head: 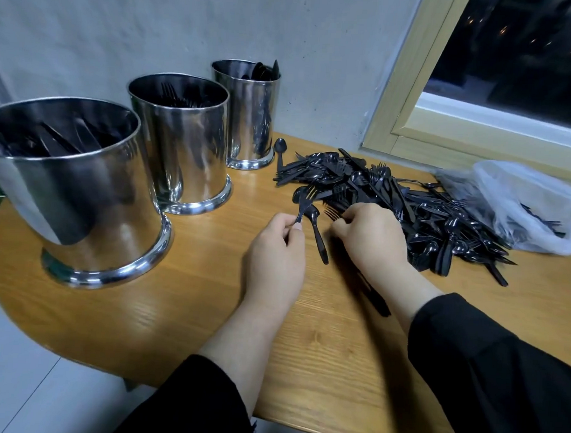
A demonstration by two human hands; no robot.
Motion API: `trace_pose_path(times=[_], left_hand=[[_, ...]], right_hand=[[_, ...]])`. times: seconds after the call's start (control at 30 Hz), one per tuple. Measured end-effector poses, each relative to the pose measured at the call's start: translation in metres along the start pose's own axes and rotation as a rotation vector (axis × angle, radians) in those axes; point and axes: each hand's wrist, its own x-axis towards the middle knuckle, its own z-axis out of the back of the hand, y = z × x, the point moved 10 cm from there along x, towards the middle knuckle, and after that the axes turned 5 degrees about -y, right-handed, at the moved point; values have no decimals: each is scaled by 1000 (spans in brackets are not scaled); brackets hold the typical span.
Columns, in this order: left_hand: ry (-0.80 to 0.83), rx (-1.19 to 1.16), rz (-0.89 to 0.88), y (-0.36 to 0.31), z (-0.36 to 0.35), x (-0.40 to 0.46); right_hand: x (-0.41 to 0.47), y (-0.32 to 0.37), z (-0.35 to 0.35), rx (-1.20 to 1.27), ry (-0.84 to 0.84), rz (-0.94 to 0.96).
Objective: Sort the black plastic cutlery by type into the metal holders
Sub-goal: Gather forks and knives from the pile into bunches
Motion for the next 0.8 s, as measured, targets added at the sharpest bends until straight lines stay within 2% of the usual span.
trace_pose_path(times=[0.23,0.37,0.5,0.63,0.7,0.8], left_hand=[[11,-79,52,-2,2,-2],[64,-205,113,-6,-3,-6],[205,-314,107,-16,-17,-13],[268,-276,41,-17,-23,-14],[256,-228,29,-11,-22,-12],[253,-202,20,-9,-21,-12]], right_hand=[[4,-21,23,616,-11,-318],[-7,5,29,889,157,-228],[-17,18,32,854,205,-133],[-18,16,31,799,193,-121],[-15,9,37,662,147,-86],[-19,-6,48,298,117,10]])
